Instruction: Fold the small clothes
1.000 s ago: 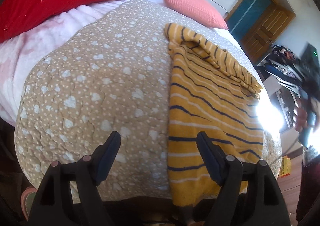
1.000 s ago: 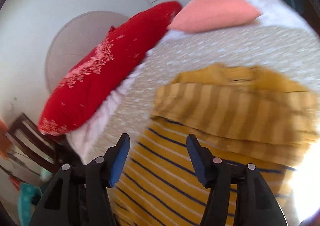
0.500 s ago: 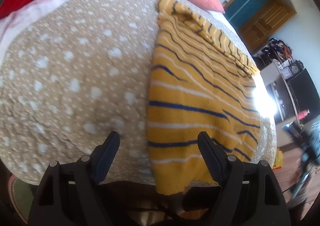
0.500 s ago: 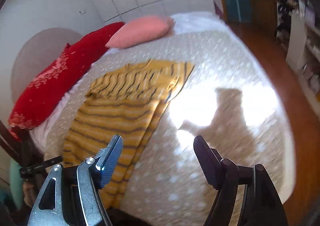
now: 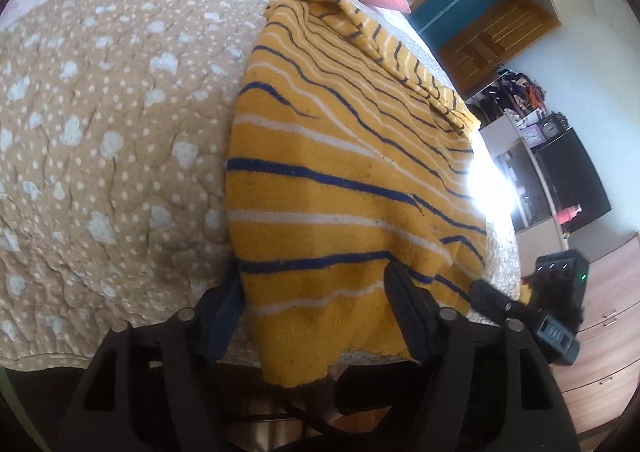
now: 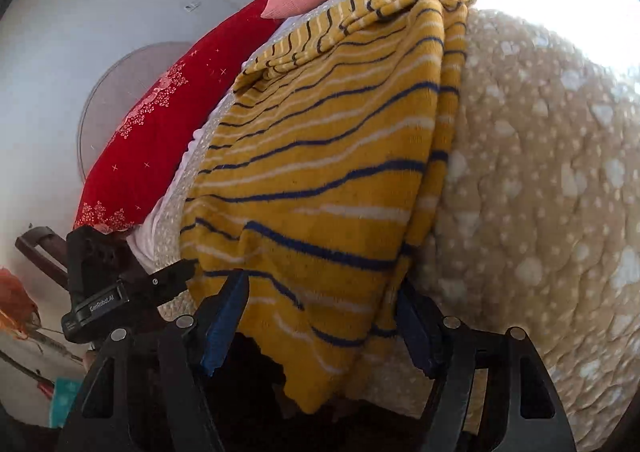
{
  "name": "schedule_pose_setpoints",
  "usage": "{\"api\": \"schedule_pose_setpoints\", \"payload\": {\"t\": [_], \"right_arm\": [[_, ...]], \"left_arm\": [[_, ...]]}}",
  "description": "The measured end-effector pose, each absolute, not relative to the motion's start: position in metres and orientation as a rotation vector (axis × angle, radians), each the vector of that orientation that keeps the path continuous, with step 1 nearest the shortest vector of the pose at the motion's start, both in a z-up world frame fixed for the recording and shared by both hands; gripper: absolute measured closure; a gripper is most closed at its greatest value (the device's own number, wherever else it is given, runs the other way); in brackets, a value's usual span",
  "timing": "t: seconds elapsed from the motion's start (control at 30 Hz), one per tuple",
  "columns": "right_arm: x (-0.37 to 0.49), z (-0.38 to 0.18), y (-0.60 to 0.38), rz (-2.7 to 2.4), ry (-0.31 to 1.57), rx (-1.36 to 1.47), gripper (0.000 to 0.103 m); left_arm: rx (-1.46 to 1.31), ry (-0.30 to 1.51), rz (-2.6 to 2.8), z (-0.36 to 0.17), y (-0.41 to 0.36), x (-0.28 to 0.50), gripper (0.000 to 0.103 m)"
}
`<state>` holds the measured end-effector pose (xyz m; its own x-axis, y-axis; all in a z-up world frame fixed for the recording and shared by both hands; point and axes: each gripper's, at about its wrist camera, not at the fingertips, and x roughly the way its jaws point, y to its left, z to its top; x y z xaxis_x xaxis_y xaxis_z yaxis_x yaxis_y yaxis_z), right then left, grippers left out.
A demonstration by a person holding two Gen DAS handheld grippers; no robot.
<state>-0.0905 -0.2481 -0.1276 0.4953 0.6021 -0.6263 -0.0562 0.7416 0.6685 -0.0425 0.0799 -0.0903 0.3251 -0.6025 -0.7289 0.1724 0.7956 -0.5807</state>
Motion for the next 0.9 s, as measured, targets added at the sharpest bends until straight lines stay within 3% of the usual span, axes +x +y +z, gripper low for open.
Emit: {"api": "schedule_pose_setpoints", "payload": {"t": [0.03,0.13,0.17,0.2,0.23,0.3,0.37,0.53,0.7,0.9], "right_arm": [[-0.095,-0.132,-0.247,0.447,0.987,0.665,0.028],[-0.102,-0.151,-0.239,0.463,1.003,0.750,0.036],[-0.103,-0.155,-0.233,0.450,1.008,0.740,0.045],[-0.101,-0.156,-0.230,0.428,1.014,0.719,0.065],[-0.099,-0.157,-0.230,0.413,1.015,0.717,0.077],[-0.098,-0.153,-0.238,0.436,0.986,0.782,0.086],[-0.108,-0.135,-0.246,0.460,0.926,0.761,0.087],[-0.153,-0.083,-0.252,0.540,0.832,0.668,0.089],[-0.173,-0.088,-0.249,0.529,0.882,0.649,0.089],[-0.143,-0.085,-0.265,0.523,0.876,0.724,0.089]], "left_arm": [[-0.441,1.131,-0.549,-0.091,0.078,-0.042,0.021],[-0.404,1.131,-0.539,-0.090,0.064,-0.043,0.012],[-0.378,1.135,-0.522,-0.089,0.059,-0.043,0.012],[-0.359,1.140,-0.504,-0.090,0.056,-0.042,0.019],[-0.330,1.149,-0.451,-0.088,0.055,-0.041,0.050],[-0.308,1.171,-0.411,-0.084,0.061,-0.039,0.085],[-0.410,1.151,-0.458,-0.067,0.078,-0.045,0.087],[-0.359,1.049,-0.512,-0.019,0.078,-0.087,0.088],[-0.221,1.056,-0.496,-0.019,0.063,-0.112,0.088],[-0.300,1.090,-0.515,-0.020,0.063,-0.075,0.088]]}}
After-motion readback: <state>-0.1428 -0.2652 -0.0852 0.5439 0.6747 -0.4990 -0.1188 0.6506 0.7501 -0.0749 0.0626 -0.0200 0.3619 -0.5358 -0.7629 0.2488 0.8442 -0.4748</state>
